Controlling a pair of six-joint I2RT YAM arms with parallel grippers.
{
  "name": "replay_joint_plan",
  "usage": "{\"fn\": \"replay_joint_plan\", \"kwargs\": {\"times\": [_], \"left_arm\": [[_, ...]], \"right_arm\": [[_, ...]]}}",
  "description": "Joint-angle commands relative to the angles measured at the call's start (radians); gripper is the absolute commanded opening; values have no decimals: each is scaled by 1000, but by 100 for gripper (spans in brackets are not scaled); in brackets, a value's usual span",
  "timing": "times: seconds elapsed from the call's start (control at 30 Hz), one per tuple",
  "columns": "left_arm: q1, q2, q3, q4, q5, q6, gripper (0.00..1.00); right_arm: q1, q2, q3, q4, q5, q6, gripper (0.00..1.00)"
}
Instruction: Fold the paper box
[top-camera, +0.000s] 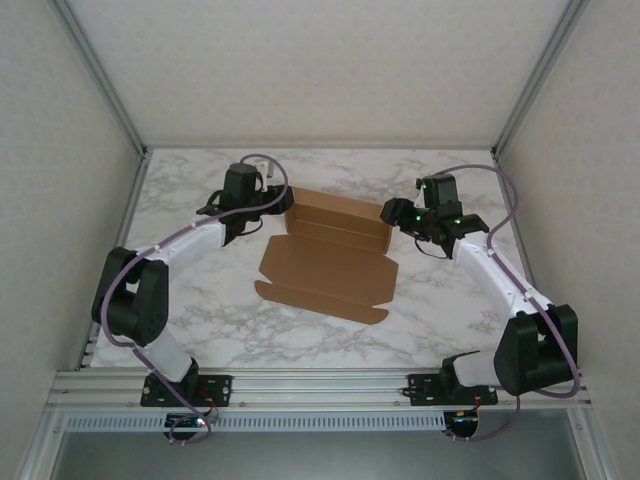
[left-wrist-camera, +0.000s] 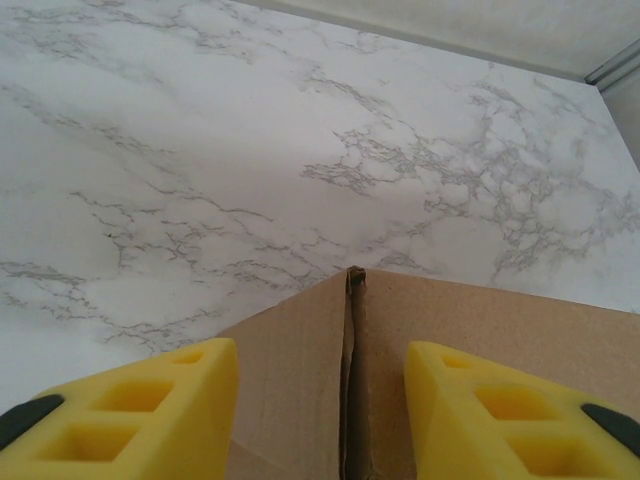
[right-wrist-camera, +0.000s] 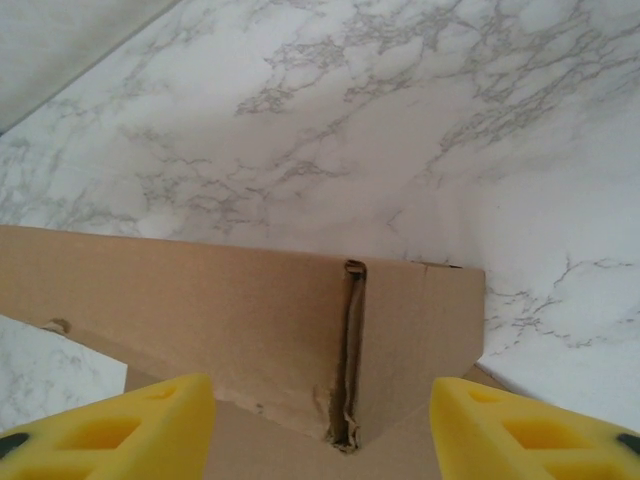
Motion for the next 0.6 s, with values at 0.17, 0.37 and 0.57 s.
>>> {"fn": "replay_joint_plan", "kwargs": {"times": [0.17,0.37,0.57], "left_arm": [[9,56,-31,-17,-29,-6,44],[9,80,-75,3,-27,-72,38],[10,34,-152,56,-32,-142,37]], "right_arm": [[-14,51,-42,28,6,19,53],[-20,61,-59,45,-6,32,49],[-20,32,-29,23,-18,17,48]]}}
